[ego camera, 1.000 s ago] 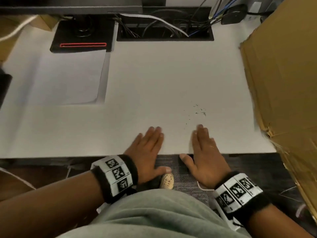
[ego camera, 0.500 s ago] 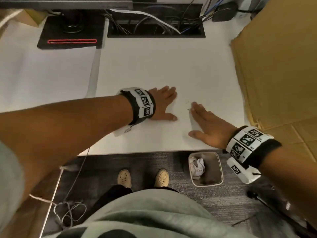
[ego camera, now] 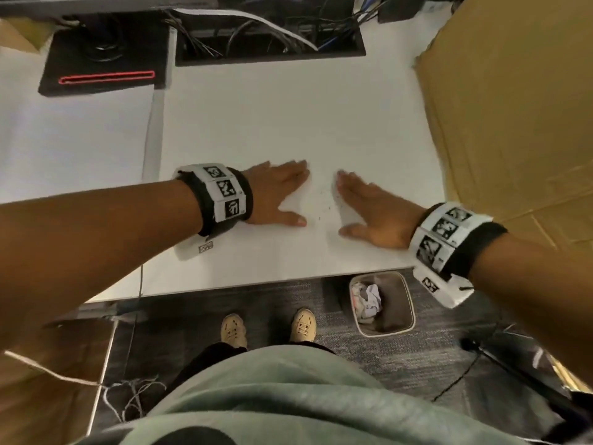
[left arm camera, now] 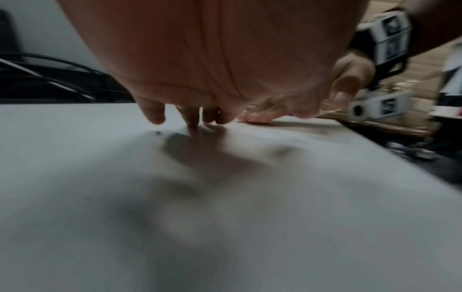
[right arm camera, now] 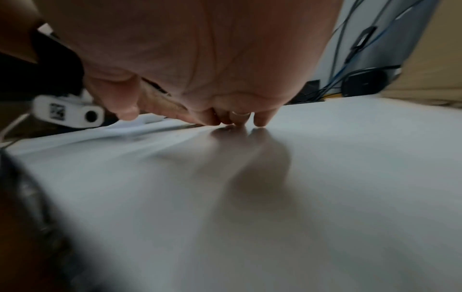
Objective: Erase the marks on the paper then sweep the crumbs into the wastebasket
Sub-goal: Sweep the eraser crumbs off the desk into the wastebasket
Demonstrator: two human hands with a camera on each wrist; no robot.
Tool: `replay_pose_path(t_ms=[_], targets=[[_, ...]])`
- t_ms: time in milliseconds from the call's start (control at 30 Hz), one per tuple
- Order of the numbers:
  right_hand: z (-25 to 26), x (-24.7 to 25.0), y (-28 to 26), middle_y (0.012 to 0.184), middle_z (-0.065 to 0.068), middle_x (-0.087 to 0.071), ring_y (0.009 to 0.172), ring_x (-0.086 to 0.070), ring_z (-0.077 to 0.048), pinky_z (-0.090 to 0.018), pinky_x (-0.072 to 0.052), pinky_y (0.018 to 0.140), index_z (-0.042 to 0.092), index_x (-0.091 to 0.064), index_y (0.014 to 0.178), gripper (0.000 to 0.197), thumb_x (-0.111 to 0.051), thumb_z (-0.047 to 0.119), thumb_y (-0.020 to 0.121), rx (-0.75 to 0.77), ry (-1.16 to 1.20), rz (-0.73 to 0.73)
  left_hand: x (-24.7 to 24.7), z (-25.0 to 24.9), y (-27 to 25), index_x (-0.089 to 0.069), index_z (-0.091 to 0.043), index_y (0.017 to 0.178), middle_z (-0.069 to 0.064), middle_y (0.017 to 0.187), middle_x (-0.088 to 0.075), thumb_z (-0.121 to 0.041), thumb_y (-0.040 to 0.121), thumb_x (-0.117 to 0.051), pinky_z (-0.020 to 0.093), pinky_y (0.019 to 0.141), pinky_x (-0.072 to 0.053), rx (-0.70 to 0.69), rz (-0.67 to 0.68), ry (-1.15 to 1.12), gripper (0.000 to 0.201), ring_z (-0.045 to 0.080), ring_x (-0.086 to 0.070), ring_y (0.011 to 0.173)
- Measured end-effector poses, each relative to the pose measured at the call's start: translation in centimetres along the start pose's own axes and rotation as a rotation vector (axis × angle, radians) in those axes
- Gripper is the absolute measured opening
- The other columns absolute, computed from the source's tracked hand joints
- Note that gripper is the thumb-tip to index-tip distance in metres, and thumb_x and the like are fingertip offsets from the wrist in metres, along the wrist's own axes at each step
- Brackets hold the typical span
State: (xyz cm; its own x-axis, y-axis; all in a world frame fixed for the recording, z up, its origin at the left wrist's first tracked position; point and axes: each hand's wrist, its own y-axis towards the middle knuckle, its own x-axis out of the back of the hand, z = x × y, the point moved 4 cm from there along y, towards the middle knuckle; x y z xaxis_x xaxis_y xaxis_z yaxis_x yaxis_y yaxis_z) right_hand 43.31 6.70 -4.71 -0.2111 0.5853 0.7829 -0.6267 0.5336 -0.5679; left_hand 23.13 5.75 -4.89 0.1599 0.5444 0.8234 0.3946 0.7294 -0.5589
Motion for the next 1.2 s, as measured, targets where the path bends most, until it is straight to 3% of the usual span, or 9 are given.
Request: replay_pose_path(t_ms=[167, 267, 400, 500, 633, 833, 967, 1100, 1200], targets=[[-1.2, 2.6, 2.9, 0.160, -0.004, 0.023, 0.149, 0.015, -0.015, -0.032, 0.003, 0.121, 0.009, 0.011, 0.153, 0.088, -0.040, 0.053, 0.097, -0.130, 0.012, -0.049, 2.2, 0.3, 3.3, 0.009, -0.011, 0.149, 0.002, 0.158, 0.013, -0.075, 0.082, -0.032, 0.041, 0.119, -0.006, 0.100, -0.067, -0.030, 0.102, 0.016, 0.006, 0.146], [0.7, 1.4, 2.5, 0.160, -0.004, 0.023, 0.148, 0.017, -0.015, -0.035, 0.003, 0.122, 0.009, 0.011, 0.153, 0.085, -0.040, 0.050, 0.098, -0.015, -0.037, 0.000, 1.8, -0.7, 2.6, 0.007, -0.011, 0.150, 0.002, 0.158, 0.013, -0.074, 0.083, -0.030, 0.041, 0.119, -0.006, 0.050, -0.029, -0.015, 0.099, 0.016, 0.007, 0.146], [0.7, -0.2, -0.4, 0.160, 0.000, 0.021, 0.148, 0.016, -0.011, -0.028, 0.007, 0.119, 0.013, 0.009, 0.154, 0.083, -0.033, 0.053, 0.094, 0.101, -0.017, 0.045, 0.1, -0.5, -0.3, 0.009, -0.013, 0.150, -0.001, 0.158, 0.015, -0.074, 0.082, -0.027, 0.039, 0.119, -0.002, -0.032, 0.032, 0.031, 0.097, 0.014, 0.006, 0.146], [-2.0, 0.6, -1.2, 0.160, 0.000, 0.020, 0.147, 0.015, -0.009, -0.032, 0.005, 0.122, 0.013, 0.010, 0.153, 0.086, -0.033, 0.055, 0.093, -0.053, 0.094, -0.073, -0.2, 1.4, -0.4, 0.011, -0.013, 0.149, -0.001, 0.158, 0.017, -0.078, 0.077, -0.025, 0.038, 0.119, -0.001, 0.061, -0.031, -0.009, 0.103, 0.013, 0.007, 0.146], [-2.6, 0.3, 0.0, 0.161, -0.001, 0.021, 0.148, 0.014, -0.013, -0.030, 0.005, 0.119, 0.011, 0.010, 0.154, 0.083, -0.040, 0.049, 0.098, -0.181, 0.107, -0.069, 0.0, 0.3, 1.1, 0.009, -0.010, 0.149, 0.002, 0.158, 0.015, -0.077, 0.080, -0.029, 0.040, 0.119, -0.004, 0.063, -0.059, -0.060, 0.104, 0.015, 0.009, 0.146], [1.3, 1.1, 2.7, 0.161, -0.004, 0.019, 0.149, 0.013, -0.016, -0.034, 0.004, 0.122, 0.010, 0.009, 0.154, 0.081, -0.041, 0.045, 0.099, -0.070, 0.060, -0.054, 2.0, 0.3, 2.6, 0.006, -0.009, 0.150, 0.003, 0.158, 0.011, -0.075, 0.080, -0.033, 0.038, 0.119, -0.005, 0.108, -0.060, -0.097, 0.103, 0.017, 0.004, 0.146], [2.3, -0.3, 0.6, 0.161, -0.001, 0.018, 0.148, 0.013, -0.012, -0.028, 0.006, 0.119, 0.012, 0.007, 0.154, 0.076, -0.041, 0.038, 0.101, 0.073, 0.016, 0.027, 1.2, 1.0, 1.5, 0.007, -0.010, 0.150, 0.002, 0.158, 0.012, -0.076, 0.077, -0.041, 0.035, 0.119, -0.007, 0.054, -0.004, -0.037, 0.110, 0.016, 0.003, 0.146], [-1.3, 0.6, -1.2, 0.161, -0.001, 0.018, 0.148, 0.013, -0.010, -0.034, 0.003, 0.122, 0.012, 0.009, 0.154, 0.080, -0.043, 0.040, 0.099, -0.138, 0.154, -0.115, 0.9, 1.3, 1.1, 0.010, -0.011, 0.149, 0.001, 0.158, 0.016, -0.080, 0.074, -0.038, 0.036, 0.119, -0.004, 0.040, -0.041, -0.053, 0.112, 0.015, 0.009, 0.145], [-0.3, -1.2, -1.8, 0.159, 0.001, 0.022, 0.147, 0.016, -0.009, -0.031, 0.004, 0.121, 0.013, 0.012, 0.153, 0.085, -0.045, 0.045, 0.098, -0.137, 0.144, -0.045, -0.1, -0.7, 0.2, 0.013, -0.011, 0.148, 0.003, 0.157, 0.020, -0.081, 0.075, -0.030, 0.039, 0.119, -0.005, -0.022, 0.001, -0.012, 0.110, 0.017, 0.012, 0.145]])
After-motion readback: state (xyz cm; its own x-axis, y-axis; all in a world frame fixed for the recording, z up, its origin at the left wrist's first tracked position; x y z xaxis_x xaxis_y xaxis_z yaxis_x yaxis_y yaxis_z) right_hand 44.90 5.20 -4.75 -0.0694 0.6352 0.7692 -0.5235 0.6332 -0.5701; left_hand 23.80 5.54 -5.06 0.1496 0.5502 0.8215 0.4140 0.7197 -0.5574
